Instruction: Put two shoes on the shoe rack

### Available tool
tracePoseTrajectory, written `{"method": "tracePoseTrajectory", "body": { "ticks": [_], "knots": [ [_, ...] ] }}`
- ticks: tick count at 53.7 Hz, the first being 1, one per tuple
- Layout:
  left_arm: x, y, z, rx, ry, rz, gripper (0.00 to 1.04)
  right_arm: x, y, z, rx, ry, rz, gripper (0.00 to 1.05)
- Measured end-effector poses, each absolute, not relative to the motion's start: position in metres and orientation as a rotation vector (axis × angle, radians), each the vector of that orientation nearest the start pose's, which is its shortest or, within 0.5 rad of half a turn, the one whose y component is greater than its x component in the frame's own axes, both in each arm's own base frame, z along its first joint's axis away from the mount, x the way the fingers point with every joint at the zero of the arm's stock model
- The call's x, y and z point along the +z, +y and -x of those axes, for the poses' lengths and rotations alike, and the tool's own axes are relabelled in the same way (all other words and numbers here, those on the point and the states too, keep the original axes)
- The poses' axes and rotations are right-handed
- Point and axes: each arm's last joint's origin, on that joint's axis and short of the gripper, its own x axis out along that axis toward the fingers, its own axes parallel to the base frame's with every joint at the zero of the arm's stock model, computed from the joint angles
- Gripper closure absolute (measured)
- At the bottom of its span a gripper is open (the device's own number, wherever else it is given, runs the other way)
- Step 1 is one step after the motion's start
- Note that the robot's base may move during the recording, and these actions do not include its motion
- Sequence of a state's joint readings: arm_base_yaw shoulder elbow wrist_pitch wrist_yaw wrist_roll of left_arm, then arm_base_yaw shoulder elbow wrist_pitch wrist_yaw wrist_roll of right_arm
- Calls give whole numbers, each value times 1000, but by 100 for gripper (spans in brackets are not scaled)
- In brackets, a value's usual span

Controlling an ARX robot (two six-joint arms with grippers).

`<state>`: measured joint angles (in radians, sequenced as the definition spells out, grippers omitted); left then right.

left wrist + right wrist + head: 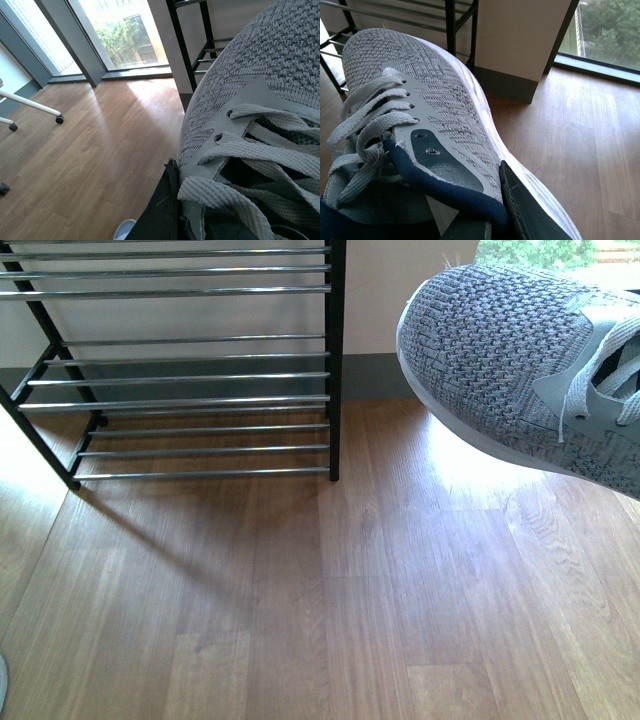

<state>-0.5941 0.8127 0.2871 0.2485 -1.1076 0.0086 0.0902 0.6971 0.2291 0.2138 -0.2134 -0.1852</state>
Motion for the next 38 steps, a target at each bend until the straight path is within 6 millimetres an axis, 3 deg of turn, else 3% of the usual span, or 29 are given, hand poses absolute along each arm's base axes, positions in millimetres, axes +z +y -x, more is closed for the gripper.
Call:
{"method": "tracePoseTrajectory", "body": {
  "ticks": [38],
  "knots": [
    [202,-67,-146,509,188,-220,103,192,20,-155,326,226,167,103]
  ]
}}
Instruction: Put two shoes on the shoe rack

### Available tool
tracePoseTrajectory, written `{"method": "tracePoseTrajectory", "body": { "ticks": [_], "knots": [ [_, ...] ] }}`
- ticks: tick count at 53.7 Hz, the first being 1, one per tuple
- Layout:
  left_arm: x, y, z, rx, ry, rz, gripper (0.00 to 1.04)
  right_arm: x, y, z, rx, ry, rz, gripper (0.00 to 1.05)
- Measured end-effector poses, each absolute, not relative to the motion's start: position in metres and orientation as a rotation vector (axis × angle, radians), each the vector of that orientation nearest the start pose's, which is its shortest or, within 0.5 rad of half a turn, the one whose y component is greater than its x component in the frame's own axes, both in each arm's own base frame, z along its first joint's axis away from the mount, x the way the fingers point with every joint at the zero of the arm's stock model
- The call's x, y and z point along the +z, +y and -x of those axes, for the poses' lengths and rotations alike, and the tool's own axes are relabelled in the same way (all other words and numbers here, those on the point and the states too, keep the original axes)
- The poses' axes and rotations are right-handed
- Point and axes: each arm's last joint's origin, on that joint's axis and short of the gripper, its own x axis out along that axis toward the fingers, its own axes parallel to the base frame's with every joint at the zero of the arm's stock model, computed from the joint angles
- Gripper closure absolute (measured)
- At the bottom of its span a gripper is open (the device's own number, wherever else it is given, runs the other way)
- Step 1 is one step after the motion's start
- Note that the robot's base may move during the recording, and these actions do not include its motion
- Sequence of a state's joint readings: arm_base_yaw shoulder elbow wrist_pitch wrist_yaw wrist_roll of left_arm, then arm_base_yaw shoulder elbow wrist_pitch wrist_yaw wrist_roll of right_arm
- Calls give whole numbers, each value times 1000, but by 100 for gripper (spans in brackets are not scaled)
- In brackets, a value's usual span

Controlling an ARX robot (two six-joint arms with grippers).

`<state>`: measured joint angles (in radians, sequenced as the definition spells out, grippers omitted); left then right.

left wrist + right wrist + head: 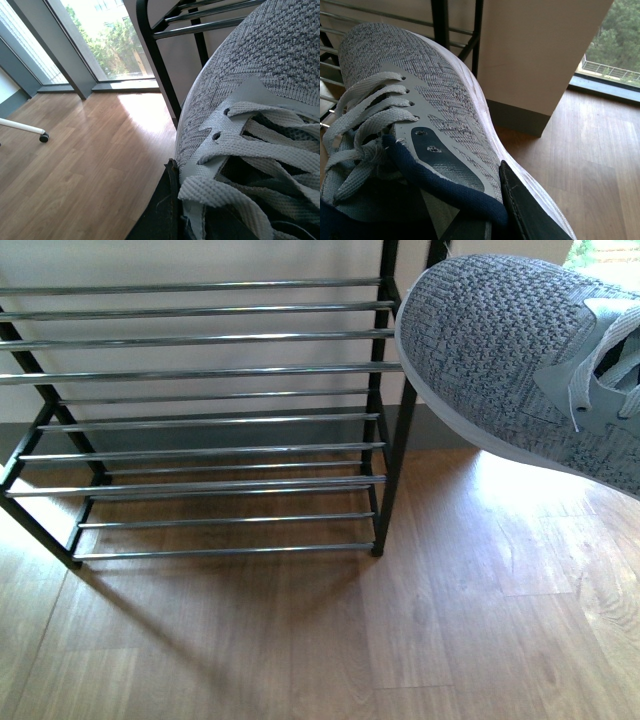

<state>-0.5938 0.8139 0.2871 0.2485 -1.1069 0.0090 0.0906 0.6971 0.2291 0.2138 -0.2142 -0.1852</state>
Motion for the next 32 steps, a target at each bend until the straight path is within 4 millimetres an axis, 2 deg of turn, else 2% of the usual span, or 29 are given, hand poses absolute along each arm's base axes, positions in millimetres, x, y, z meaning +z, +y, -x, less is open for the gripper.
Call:
{"method": "tracePoseTrajectory", "body": {
  "ticks": [32],
  "knots": [
    [202,-67,-146,512,187,-221,103,190,21,-155,333,231,166,103]
  ]
}}
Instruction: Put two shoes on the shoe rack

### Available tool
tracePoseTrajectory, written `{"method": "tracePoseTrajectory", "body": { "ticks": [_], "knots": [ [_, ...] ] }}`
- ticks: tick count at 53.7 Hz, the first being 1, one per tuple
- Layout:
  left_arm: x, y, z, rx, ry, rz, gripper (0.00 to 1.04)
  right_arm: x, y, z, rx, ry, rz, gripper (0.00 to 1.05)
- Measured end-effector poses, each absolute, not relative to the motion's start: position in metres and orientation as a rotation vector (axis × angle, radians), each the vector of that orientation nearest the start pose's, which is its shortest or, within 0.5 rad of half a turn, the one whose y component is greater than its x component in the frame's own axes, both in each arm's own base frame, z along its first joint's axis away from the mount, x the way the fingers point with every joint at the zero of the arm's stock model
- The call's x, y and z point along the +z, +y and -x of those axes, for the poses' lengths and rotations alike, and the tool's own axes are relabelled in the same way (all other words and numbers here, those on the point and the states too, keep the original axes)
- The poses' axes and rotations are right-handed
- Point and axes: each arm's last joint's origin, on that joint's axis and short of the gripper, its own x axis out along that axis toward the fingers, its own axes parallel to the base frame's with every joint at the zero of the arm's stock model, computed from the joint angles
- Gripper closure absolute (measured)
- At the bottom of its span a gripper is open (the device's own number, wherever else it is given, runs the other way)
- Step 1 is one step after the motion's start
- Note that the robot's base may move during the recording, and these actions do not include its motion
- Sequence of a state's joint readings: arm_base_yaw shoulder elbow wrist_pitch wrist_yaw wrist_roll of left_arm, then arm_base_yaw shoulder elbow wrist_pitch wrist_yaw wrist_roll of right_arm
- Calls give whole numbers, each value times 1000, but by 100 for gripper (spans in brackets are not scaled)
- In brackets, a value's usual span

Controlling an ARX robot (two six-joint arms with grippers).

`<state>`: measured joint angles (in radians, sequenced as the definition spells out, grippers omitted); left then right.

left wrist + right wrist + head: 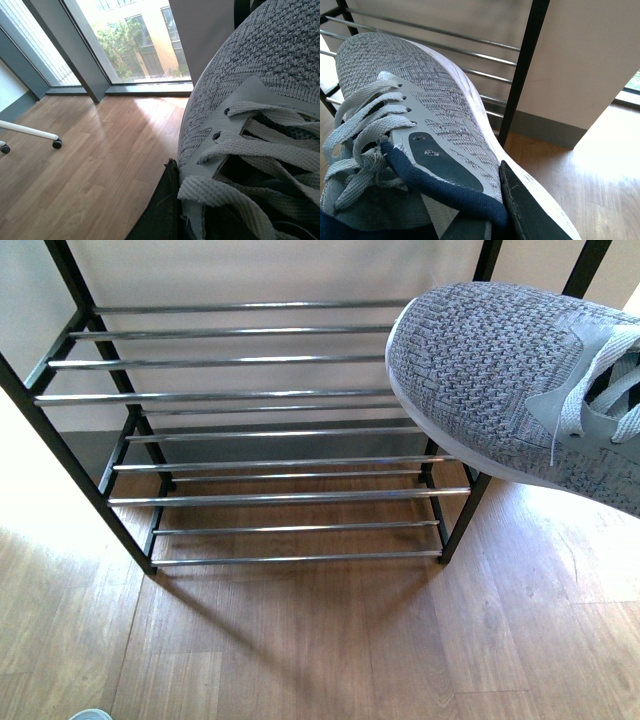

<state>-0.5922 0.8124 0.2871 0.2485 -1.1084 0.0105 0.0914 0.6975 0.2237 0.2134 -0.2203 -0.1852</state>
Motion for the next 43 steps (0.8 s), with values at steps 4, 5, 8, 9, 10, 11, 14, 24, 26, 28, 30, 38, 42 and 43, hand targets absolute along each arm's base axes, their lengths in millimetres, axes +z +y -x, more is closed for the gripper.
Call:
{"method": "tracePoseTrajectory", "body": {
  "ticks": [4,5,8,9,10,11,14,24,26,28,30,38,42,43],
  "knots": [
    [202,-67,-146,514,187,-221,103,190,21,-155,335,231,166,103],
    [202,-67,-146,515,187,-221,103,190,21,-155,335,231,166,103],
    [202,-67,-146,516,187,-222,103,190,21,-155,336,231,165,103],
    [202,-67,-146,515,187,-222,103,190,21,-155,337,231,165,103],
    [202,-67,-146,518,187,-222,103,190,21,-155,337,231,165,103],
    [202,-67,-146,520,187,-222,103,190,21,-155,337,231,165,103],
    [202,-67,-146,520,187,-222,103,190,21,-155,337,231,165,103],
    [202,-67,-146,518,187,-222,103,190,21,-155,337,231,165,103],
    [202,-67,-146,519,187,-222,103,190,21,-155,337,231,165,103],
    [202,-67,-146,518,187,-222,103,190,21,-155,338,231,165,103],
    [202,-67,-146,519,187,-222,103,190,21,-155,337,231,165,103],
    [202,-67,-146,520,187,-222,103,190,21,-155,337,231,165,103],
    [202,-67,-146,521,186,-222,103,190,21,-155,338,230,165,103],
    [202,-67,-145,521,186,-222,103,191,21,-155,349,220,153,103]
  ]
}}
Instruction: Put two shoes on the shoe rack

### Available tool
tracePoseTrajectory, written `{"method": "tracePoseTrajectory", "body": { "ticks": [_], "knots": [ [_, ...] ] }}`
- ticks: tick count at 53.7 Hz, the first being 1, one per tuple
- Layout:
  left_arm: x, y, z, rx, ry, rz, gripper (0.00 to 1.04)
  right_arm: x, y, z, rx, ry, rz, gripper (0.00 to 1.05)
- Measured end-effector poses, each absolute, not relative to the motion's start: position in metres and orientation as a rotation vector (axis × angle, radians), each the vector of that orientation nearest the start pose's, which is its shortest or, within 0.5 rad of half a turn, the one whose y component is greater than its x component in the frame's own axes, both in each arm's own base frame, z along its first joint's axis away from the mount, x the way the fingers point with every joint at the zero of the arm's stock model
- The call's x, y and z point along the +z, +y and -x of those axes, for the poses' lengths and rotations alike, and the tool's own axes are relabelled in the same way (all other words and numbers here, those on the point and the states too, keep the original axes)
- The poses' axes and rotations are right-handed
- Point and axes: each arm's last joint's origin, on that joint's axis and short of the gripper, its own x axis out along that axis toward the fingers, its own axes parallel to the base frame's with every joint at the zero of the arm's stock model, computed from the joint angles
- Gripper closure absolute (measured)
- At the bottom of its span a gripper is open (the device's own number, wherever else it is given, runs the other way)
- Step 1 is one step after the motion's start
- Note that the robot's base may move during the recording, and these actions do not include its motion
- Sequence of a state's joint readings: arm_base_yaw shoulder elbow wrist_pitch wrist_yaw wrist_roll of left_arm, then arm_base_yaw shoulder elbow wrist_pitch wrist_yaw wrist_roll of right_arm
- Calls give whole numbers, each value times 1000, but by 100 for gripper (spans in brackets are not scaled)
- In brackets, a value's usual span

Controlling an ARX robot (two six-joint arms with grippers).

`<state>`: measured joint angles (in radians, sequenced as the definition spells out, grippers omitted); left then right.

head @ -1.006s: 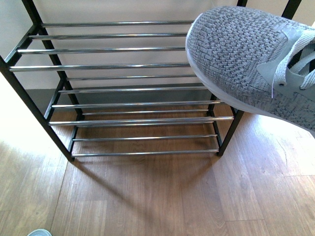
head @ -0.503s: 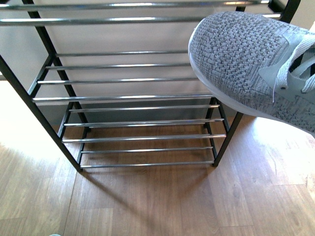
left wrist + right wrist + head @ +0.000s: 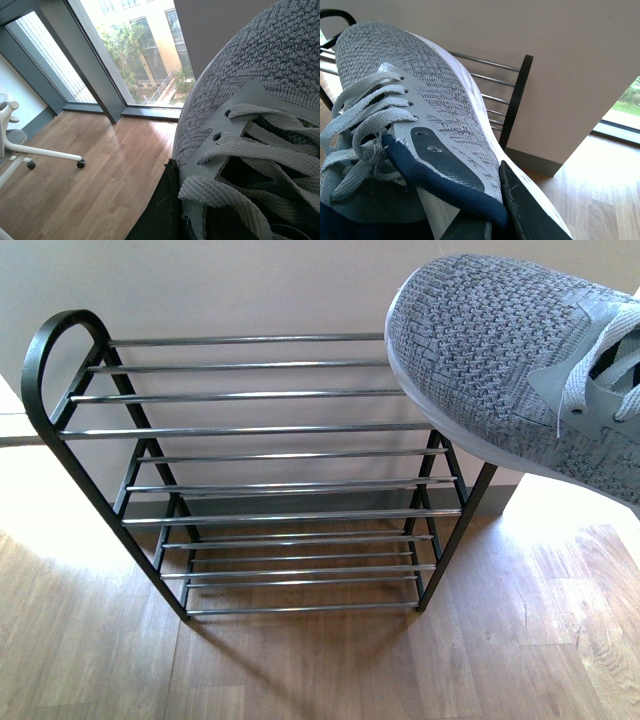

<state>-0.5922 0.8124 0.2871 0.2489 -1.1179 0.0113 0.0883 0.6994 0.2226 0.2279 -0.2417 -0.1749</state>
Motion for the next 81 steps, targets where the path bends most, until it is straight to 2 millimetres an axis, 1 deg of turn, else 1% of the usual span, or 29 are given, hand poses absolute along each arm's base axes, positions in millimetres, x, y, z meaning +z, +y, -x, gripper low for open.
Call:
{"method": "tracePoseTrajectory", "body": {
  "ticks": [6,11,13,20,26,29,32,38,42,49,58,66,73,81],
  "knots": [
    [202,-67,-145,521,187,-222,103,194,24,-157,410,150,96,103],
    [202,-67,-146,519,187,-222,103,198,31,-161,417,164,42,103],
    [202,-67,-146,520,187,-222,103,200,35,-164,420,175,22,103],
    [202,-67,-146,520,187,-222,103,206,53,-184,401,228,-75,103],
    [202,-67,-146,519,187,-222,103,213,83,-221,365,288,-148,103],
    [202,-67,-146,519,187,-222,103,214,101,-245,347,321,-182,103],
    [202,-67,-146,519,187,-222,103,214,114,-265,330,351,-213,103],
    [202,-67,-146,519,187,-222,103,207,132,-302,259,433,-293,103],
    [202,-67,-146,519,187,-222,103,200,138,-317,217,471,-339,103],
    [202,-67,-146,519,187,-222,103,183,141,-348,108,523,-410,103],
    [202,-67,-146,519,187,-222,103,170,139,-373,-1,549,-466,103],
    [202,-67,-146,519,187,-222,103,158,129,-391,-94,579,-532,103],
    [202,-67,-146,519,187,-222,103,142,115,-408,-212,606,-593,103],
    [202,-67,-146,519,187,-222,103,141,108,-415,-263,603,-631,103]
  ]
}}
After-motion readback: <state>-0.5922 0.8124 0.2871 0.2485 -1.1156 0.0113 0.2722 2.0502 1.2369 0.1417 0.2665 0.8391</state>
